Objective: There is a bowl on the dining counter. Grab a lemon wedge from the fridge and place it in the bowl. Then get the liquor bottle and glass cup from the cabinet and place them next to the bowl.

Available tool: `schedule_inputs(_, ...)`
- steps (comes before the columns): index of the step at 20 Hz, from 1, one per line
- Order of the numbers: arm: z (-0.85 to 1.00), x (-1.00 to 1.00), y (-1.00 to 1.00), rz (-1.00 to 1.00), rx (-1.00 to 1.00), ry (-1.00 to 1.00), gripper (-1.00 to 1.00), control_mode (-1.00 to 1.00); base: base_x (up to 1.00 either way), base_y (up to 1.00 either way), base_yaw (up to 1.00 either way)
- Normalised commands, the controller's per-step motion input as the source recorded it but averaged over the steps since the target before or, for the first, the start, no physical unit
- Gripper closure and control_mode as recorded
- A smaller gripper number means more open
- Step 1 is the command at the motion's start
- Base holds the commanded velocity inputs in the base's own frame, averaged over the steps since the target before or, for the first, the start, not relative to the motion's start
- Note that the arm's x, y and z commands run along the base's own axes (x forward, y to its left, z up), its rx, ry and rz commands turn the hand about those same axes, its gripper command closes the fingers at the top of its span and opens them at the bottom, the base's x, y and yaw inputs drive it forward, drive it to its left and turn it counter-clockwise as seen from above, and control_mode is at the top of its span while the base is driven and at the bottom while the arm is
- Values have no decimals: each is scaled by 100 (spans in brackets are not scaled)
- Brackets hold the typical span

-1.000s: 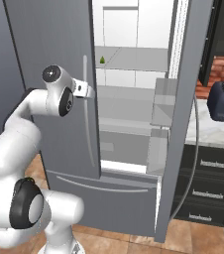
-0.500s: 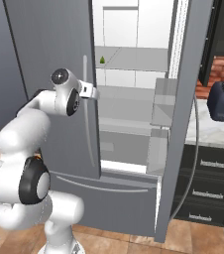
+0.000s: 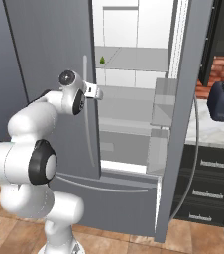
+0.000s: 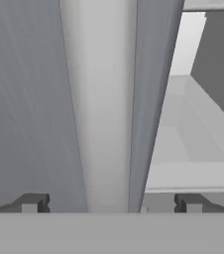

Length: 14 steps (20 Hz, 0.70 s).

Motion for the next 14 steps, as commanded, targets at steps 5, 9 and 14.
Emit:
schedule_inputs(5, -19, 35, 0, 0, 0, 0, -100, -100, 0, 0, 0)
schedule_inputs(9, -20, 39, 0, 0, 0, 0, 100, -100, 0, 0, 0)
schedule_inputs(14, -13, 9, 17, 0, 0, 0, 100, -100, 0, 0, 0)
